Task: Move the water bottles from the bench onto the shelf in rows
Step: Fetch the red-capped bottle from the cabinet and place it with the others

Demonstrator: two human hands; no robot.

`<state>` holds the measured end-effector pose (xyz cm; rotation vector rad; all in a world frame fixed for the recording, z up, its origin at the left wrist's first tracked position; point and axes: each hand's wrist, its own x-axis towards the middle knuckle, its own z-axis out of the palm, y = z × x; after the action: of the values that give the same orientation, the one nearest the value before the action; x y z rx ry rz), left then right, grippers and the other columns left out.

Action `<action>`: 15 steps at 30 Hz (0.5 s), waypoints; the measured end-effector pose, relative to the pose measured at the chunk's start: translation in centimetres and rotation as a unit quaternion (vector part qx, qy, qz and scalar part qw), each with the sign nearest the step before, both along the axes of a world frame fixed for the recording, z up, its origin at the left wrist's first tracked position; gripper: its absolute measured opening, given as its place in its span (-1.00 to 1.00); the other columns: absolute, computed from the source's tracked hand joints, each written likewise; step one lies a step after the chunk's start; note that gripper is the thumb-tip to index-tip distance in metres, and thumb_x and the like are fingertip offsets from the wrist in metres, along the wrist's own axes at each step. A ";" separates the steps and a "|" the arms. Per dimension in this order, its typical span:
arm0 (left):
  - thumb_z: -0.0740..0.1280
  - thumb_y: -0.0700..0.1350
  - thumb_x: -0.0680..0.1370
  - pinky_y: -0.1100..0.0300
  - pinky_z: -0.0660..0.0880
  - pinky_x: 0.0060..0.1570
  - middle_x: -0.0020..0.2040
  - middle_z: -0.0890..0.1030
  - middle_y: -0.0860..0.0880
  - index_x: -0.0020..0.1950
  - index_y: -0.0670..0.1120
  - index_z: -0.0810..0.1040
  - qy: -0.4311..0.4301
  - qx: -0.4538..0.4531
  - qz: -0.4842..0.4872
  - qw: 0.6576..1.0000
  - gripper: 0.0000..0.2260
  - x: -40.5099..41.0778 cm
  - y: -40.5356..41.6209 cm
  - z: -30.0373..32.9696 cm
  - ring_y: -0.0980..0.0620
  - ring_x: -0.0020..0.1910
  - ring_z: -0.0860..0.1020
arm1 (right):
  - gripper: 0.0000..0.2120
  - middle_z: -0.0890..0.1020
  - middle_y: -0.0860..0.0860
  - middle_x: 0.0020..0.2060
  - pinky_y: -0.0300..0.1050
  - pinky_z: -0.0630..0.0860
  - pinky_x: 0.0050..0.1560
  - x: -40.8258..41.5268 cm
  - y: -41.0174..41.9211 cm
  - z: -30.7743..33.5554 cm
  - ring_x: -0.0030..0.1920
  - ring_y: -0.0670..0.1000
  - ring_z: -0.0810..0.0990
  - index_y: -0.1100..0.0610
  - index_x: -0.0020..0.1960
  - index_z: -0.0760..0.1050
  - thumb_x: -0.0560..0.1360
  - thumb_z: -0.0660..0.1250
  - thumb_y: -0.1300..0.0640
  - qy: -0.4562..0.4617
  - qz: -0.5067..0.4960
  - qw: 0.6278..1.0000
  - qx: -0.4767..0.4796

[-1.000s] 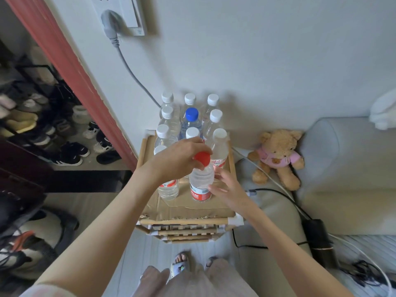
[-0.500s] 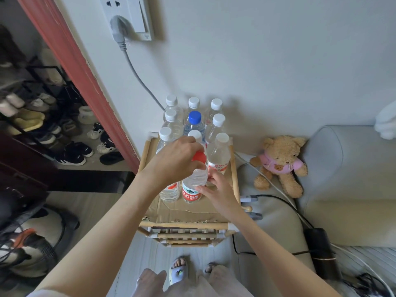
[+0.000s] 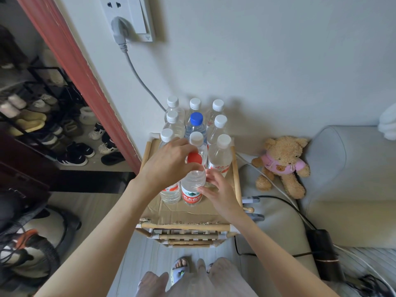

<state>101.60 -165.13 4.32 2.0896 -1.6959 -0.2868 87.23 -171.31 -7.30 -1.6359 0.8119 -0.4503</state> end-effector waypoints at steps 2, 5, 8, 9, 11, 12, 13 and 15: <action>0.42 0.00 0.38 0.18 0.33 -0.12 -0.13 0.53 -0.08 -0.03 -0.16 0.57 0.003 -0.009 0.000 1.000 -0.72 0.1 0.1 -0.2 0.05 -0.15 0.35 | -0.63 0.56 -0.06 0.10 -0.48 0.41 0.01 0.0 0.0 0.0 0.16 -0.17 0.50 0.08 0.20 0.39 0.42 0.39 0.18 -0.001 0.000 1.000 -0.003; 0.41 0.01 0.39 0.23 0.27 -0.10 -0.13 0.52 -0.06 -0.01 -0.14 0.56 0.012 -0.012 0.001 1.000 -0.72 0.2 0.1 -0.6 0.07 -0.14 0.34 | -0.62 0.56 -0.05 0.11 -0.53 0.40 -0.01 0.1 0.1 -0.2 0.16 -0.16 0.50 0.09 0.21 0.39 0.43 0.38 0.20 -0.005 -0.003 1.000 -0.009; 0.40 0.00 0.41 0.33 0.12 -0.16 -0.13 0.47 0.00 0.03 -0.12 0.55 0.013 -0.019 0.004 1.000 -0.72 0.2 0.1 -1.0 0.10 -0.11 0.33 | -0.63 0.56 -0.04 0.12 -0.54 0.39 -0.03 0.0 0.1 -0.1 0.16 -0.17 0.50 0.09 0.21 0.39 0.44 0.37 0.21 -0.009 -0.002 1.000 -0.008; 0.40 0.00 0.41 0.34 0.11 -0.14 -0.11 0.47 0.01 0.05 -0.11 0.55 0.011 -0.025 0.003 1.000 -0.71 0.2 0.2 -1.1 0.11 -0.09 0.34 | -0.63 0.56 -0.04 0.12 -0.54 0.39 -0.04 0.0 0.1 -0.1 0.16 -0.18 0.50 0.08 0.21 0.39 0.44 0.37 0.21 -0.011 -0.001 1.000 -0.006; 0.38 -0.01 0.44 0.31 0.19 -0.04 -0.06 0.52 -0.01 0.13 -0.09 0.54 0.014 -0.032 -0.004 0.999 -0.70 0.3 0.6 -1.4 0.07 -0.06 0.39 | -0.62 0.55 -0.01 0.14 -0.53 0.39 -0.05 -0.1 0.2 0.0 0.15 -0.18 0.50 0.07 0.23 0.38 0.45 0.36 0.20 -0.013 -0.003 1.000 -0.004; 0.37 -0.02 0.45 0.26 0.27 0.00 -0.03 0.55 -0.03 0.15 -0.09 0.53 0.014 -0.033 -0.011 0.999 -0.69 0.4 0.8 -1.4 0.03 -0.04 0.43 | -0.61 0.54 0.01 0.15 -0.53 0.40 -0.04 -0.2 0.2 -0.1 0.15 -0.17 0.50 0.07 0.25 0.38 0.45 0.36 0.20 -0.010 -0.005 1.000 -0.008; 0.35 -0.01 0.46 0.20 0.34 0.01 -0.02 0.57 -0.04 0.16 -0.08 0.53 0.008 -0.042 -0.021 0.999 -0.69 0.6 1.0 -1.6 0.00 -0.03 0.46 | -0.59 0.53 0.02 0.16 -0.52 0.40 -0.03 -0.2 0.2 -0.3 0.15 -0.16 0.51 0.07 0.27 0.38 0.45 0.36 0.19 -0.011 -0.006 1.000 -0.010; 0.30 0.01 0.46 0.17 0.40 0.02 -0.01 0.60 -0.03 0.17 -0.07 0.52 -0.011 -0.057 -0.036 0.998 -0.68 0.8 1.5 -1.9 -0.03 0.00 0.50 | -0.58 0.52 0.00 0.19 -0.51 0.41 -0.01 -0.2 0.3 -0.3 0.16 -0.15 0.50 0.04 0.29 0.36 0.46 0.35 0.16 -0.005 -0.006 1.000 -0.008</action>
<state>102.41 -163.67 2.37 1.9600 -1.7598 -0.1853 87.02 -171.02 -7.64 -1.6442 0.8126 -0.4738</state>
